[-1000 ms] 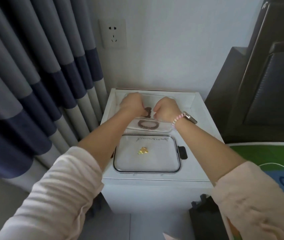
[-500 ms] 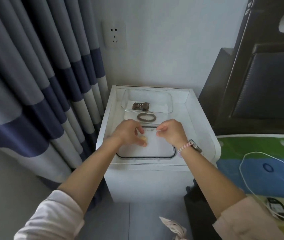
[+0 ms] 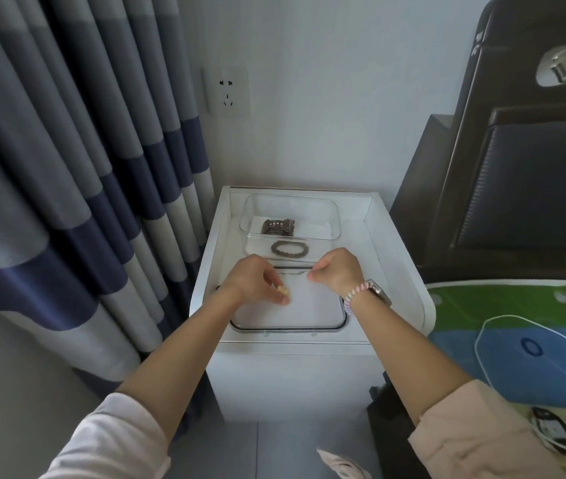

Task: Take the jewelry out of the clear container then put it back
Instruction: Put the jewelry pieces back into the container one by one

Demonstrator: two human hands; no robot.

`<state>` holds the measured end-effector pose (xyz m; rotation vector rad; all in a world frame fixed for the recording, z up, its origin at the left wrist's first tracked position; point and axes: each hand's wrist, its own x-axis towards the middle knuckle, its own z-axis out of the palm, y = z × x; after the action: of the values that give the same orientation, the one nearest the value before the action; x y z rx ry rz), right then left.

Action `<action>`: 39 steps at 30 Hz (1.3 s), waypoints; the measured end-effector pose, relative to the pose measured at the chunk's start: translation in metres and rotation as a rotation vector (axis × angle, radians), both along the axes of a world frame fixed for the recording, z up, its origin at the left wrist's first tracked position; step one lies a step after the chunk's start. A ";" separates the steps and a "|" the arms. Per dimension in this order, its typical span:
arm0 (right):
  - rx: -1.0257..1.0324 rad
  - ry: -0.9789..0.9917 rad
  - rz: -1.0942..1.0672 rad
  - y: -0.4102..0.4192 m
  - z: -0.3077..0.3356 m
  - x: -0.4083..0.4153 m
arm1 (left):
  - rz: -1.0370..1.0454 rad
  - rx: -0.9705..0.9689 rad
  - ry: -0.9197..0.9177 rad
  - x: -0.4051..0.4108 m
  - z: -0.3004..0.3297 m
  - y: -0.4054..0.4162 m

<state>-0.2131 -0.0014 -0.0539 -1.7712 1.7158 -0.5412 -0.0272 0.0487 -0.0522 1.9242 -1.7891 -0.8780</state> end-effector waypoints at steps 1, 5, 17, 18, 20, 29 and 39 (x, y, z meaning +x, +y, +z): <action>0.024 0.033 -0.002 0.000 0.002 0.002 | 0.007 -0.002 0.005 0.000 -0.001 0.000; 0.057 0.250 0.107 0.005 0.005 0.010 | 0.056 -0.044 0.058 0.001 -0.004 0.002; 0.157 -0.654 -0.134 0.025 0.016 0.002 | 0.124 -0.130 0.136 0.008 -0.002 0.006; 0.214 -0.764 -0.160 0.025 0.018 0.001 | 0.110 -0.136 0.154 0.007 0.001 0.006; 0.277 -0.964 -0.210 0.026 0.026 -0.004 | 0.053 -0.168 0.190 0.003 0.011 0.004; 0.116 -1.149 -0.425 0.034 0.062 -0.046 | -0.161 -0.434 0.099 -0.069 0.083 -0.054; 0.225 -0.626 -0.387 0.033 0.012 -0.071 | -0.534 -0.338 -0.718 -0.162 0.070 -0.111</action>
<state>-0.2839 0.0314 -0.0415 -0.9654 1.5775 -0.9128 -0.1891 -0.0619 0.0181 1.6615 -2.7231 0.0484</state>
